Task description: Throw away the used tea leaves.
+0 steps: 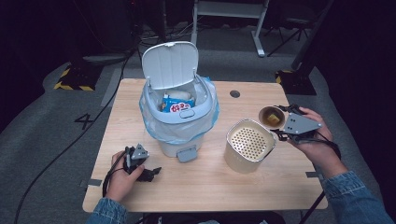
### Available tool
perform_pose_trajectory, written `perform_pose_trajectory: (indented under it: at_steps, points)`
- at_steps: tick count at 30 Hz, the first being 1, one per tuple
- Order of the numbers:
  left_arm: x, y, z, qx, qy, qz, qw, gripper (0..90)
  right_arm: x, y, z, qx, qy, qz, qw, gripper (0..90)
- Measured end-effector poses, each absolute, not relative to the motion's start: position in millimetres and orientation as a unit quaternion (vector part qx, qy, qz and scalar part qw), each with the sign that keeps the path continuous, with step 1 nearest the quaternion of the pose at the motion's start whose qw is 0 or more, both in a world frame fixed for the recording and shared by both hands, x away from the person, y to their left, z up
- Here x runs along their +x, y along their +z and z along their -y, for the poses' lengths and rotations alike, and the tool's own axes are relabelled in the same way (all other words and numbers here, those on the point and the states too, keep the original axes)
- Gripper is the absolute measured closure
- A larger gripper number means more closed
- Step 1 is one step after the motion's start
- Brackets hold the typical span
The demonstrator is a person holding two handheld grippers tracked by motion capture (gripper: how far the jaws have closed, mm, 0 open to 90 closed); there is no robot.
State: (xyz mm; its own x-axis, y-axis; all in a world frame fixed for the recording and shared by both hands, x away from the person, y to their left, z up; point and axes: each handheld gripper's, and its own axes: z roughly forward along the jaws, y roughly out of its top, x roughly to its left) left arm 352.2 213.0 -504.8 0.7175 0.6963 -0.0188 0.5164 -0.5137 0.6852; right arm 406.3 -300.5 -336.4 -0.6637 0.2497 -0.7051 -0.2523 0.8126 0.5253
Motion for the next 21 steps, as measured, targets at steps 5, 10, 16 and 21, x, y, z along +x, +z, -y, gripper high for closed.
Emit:
perform_pose_trajectory:
  at_steps: [5, 10, 16, 21]
  points:
    - [352.3, -504.8, -213.0, 0.86, 0.13, -0.352, 0.345, 12.1, 403.6, -342.0, 294.0, -0.036, 0.252, -0.861, 0.44, 34.7]
    - [352.4, -504.7, -213.2, 0.861, 0.131, -0.351, 0.344, 12.1, 400.3, -347.1, 289.0, -0.058, 0.211, -0.861, 0.46, 34.6]
    - [352.4, -504.7, -213.2, 0.861, 0.131, -0.351, 0.344, 12.0, 396.6, -353.8, 282.0, -0.097, 0.15, -0.85, 0.495, 34.6]
    - [352.4, -504.7, -213.2, 0.861, 0.131, -0.351, 0.344, 12.1, 391.6, -361.1, 274.2, -0.138, 0.075, -0.832, 0.532, 34.7]
